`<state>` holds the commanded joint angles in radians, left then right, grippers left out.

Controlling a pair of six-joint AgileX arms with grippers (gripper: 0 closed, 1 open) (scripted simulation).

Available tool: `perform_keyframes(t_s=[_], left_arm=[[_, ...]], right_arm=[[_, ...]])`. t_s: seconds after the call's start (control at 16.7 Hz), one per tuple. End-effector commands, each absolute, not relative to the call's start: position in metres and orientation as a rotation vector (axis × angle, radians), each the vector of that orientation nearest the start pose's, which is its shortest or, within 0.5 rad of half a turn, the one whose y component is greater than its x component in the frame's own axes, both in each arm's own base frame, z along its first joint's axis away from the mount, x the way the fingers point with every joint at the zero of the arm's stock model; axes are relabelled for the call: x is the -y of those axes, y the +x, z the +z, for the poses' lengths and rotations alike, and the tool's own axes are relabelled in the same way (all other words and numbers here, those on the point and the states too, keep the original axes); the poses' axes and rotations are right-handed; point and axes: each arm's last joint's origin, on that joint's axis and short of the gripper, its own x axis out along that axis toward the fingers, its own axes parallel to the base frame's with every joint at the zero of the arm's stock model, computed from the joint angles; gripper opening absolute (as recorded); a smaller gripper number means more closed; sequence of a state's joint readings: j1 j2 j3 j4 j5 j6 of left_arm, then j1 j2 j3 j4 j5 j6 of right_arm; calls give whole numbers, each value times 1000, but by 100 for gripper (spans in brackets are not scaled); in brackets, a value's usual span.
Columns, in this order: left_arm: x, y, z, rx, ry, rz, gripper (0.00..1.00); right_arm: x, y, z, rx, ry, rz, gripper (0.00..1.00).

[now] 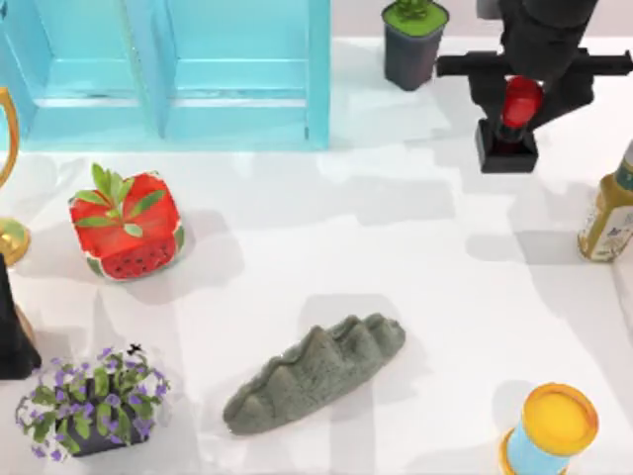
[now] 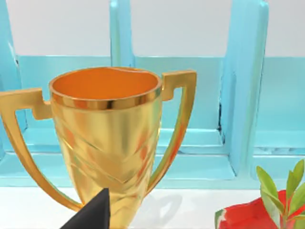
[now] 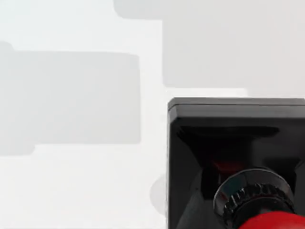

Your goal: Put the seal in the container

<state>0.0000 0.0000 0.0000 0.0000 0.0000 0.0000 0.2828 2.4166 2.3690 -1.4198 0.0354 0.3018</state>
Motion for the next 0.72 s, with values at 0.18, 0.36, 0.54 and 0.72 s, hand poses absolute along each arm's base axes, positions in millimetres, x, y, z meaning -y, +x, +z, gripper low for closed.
perform_keyframes(t_s=[0.18,0.36,0.54,0.72], left_arm=[[1,106,160,0,0,0,100],[1,106,160,0,0,0,100],[1,106,160,0,0,0,100],[1,106,160,0,0,0,100]], right_arm=[[-139,457,244,-1468,7,-6,0],[-139,456,250,-1471,6,-7,0],[-140,455,251,-1467,8,-6,0],[-124,458,258,-1437,37,-17,0]])
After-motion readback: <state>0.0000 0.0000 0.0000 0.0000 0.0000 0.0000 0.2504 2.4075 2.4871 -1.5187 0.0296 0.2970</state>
